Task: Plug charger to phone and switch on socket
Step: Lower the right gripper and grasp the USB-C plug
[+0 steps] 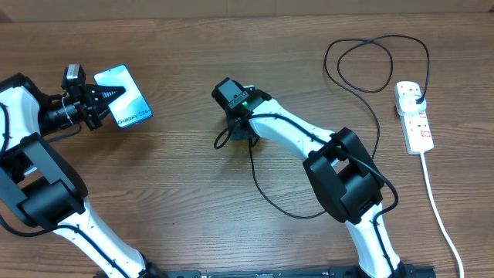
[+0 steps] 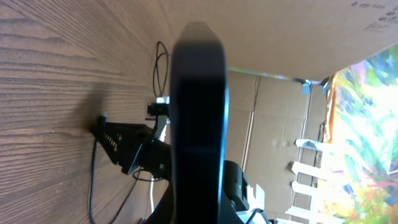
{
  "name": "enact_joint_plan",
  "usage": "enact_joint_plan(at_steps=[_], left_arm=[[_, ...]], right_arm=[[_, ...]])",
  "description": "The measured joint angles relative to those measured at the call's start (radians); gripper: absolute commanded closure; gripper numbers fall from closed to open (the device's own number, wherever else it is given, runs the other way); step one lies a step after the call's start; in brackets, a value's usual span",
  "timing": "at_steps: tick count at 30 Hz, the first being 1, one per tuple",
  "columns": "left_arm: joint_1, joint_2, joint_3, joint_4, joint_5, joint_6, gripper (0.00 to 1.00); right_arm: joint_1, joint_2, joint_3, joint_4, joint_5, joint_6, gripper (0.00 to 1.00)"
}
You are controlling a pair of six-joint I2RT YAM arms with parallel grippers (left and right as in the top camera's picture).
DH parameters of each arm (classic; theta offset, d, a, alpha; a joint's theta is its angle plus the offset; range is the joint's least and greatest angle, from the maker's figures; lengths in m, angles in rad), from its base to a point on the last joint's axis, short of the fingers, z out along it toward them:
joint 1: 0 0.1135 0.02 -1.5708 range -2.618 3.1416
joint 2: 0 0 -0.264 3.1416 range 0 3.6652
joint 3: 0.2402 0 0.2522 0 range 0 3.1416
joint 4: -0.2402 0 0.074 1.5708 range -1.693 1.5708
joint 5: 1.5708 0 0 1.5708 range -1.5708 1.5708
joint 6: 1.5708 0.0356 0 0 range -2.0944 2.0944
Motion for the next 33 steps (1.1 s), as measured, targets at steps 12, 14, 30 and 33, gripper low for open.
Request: enact_joint_plan(at_steps=[12,14,30,33], left_arm=[[0.000,0.000,0.000,0.000,-0.006,0.000,0.96],[0.000,0.000,0.000,0.000,-0.006,0.000,0.96],[0.000,0.000,0.000,0.000,-0.011,0.000,0.96],[0.000,0.000,0.000,0.000,-0.013,0.000,0.96]], right_arm=[[-0.004,0.002,0.000,0.004,-0.008,0.034,0.91],[-0.004,0.002,0.000,0.003,-0.009,0.042,0.70],[-0.010,0.002,0.000,0.003,-0.036,0.053,0.81],[-0.012,0.002,0.000,0.006,-0.040,0.053,0.78]])
